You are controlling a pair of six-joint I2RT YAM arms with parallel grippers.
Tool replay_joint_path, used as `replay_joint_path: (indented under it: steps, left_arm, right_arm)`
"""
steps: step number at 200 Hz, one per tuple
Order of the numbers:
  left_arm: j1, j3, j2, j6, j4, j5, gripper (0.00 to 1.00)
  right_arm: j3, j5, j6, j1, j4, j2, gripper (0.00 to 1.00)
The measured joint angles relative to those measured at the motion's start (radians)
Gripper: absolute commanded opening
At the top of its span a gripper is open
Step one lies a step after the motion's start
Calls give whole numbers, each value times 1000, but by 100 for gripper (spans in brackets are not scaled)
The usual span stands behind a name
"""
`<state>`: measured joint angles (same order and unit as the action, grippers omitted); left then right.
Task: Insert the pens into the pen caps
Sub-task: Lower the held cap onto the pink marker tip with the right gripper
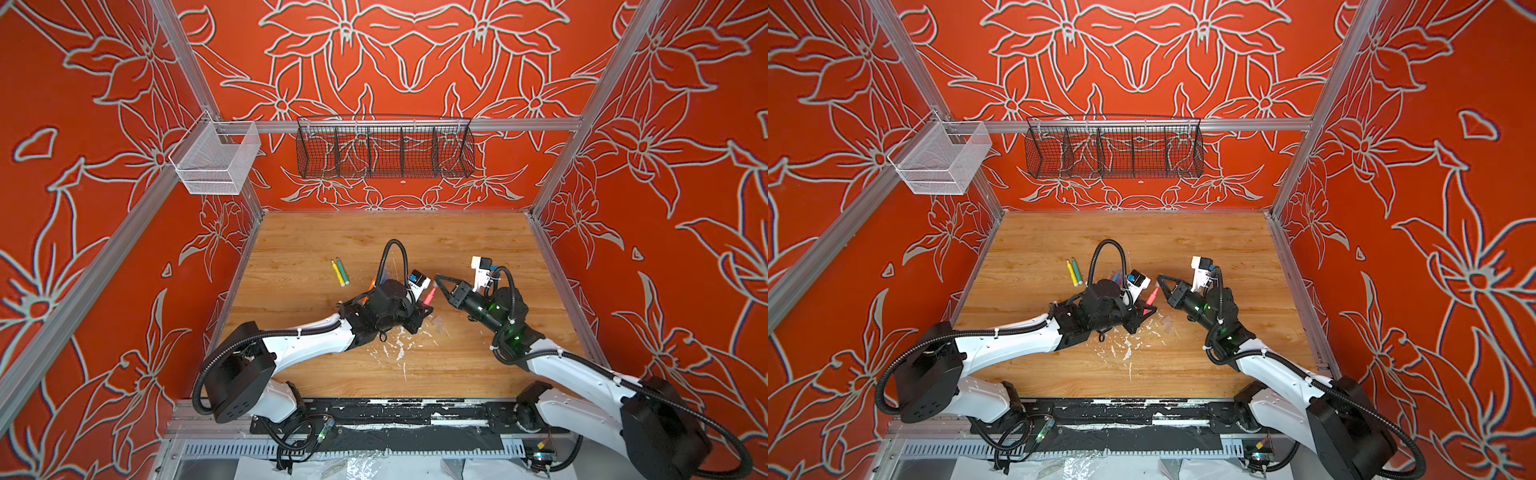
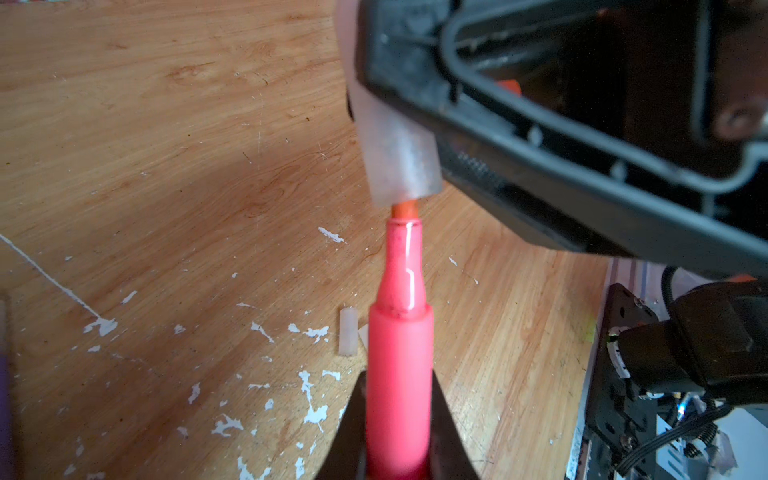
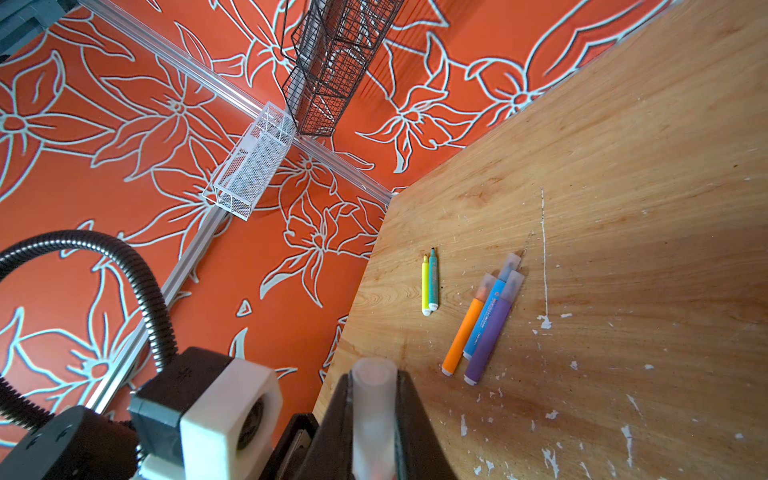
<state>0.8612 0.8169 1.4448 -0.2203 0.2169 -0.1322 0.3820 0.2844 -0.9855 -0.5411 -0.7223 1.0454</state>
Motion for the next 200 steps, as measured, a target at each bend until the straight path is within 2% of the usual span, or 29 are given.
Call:
replay_joint_path:
  steps: [131,159,200]
  left_arm:
    - [-6,-2,-51,-24,-59,39,0]
    - [-30,-2,-53,-51,-61,-16,0]
    - [-76,-2,-76,-124,-51,-180,0]
  right_arm:
    - [0,-9,45,-56,-101,80,0]
    - [-6,9,56,-56,-159,106,0]
    - [-67,19,52,-62,-290,96,0]
